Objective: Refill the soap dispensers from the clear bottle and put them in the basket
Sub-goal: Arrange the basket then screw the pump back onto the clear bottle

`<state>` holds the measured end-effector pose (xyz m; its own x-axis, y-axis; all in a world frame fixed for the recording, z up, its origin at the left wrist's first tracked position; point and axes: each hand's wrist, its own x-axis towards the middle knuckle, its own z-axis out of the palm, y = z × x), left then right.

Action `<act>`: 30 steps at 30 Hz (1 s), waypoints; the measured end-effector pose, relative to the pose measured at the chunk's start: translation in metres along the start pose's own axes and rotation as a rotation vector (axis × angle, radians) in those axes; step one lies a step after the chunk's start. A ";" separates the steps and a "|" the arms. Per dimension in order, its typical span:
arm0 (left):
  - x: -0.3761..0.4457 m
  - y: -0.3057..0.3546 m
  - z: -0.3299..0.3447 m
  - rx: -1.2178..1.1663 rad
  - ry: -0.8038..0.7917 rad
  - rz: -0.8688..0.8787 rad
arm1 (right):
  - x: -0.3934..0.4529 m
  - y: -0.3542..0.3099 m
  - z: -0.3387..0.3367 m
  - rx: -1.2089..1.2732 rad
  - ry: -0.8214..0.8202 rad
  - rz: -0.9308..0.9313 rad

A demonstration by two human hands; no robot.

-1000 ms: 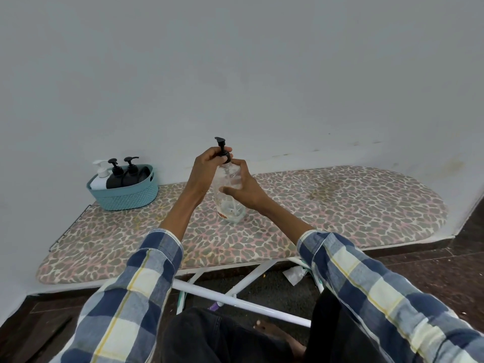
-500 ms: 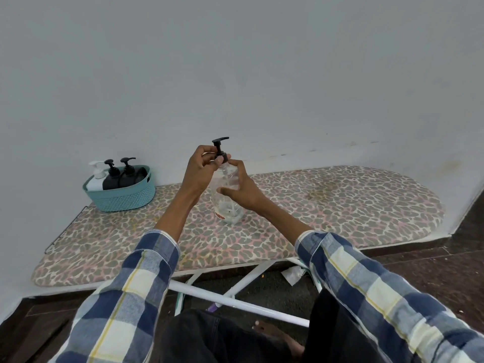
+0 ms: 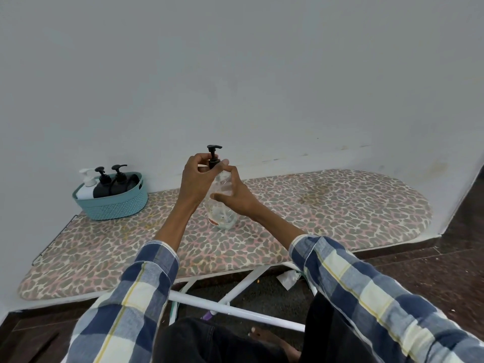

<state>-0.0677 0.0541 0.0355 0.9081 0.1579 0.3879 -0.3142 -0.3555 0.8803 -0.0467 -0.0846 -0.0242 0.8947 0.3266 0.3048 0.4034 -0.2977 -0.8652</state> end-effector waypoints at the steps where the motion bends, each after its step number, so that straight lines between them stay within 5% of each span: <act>1: 0.000 0.000 -0.001 0.017 0.012 0.018 | 0.000 0.000 0.000 -0.002 0.001 -0.006; 9: 0.006 0.000 -0.017 0.018 -0.113 0.036 | 0.001 0.000 0.000 0.023 -0.007 0.009; 18: 0.002 -0.009 -0.008 0.056 0.033 0.050 | 0.001 0.001 0.002 0.017 -0.004 0.001; 26: 0.006 -0.004 -0.019 0.133 -0.048 0.067 | 0.001 0.003 0.001 0.029 -0.015 0.016; 30: 0.003 -0.006 -0.014 -0.012 0.031 -0.010 | 0.003 0.004 0.001 0.032 -0.003 0.035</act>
<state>-0.0672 0.0701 0.0348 0.9023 0.1896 0.3872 -0.3086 -0.3431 0.8872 -0.0423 -0.0841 -0.0268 0.9074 0.3192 0.2732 0.3657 -0.2797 -0.8877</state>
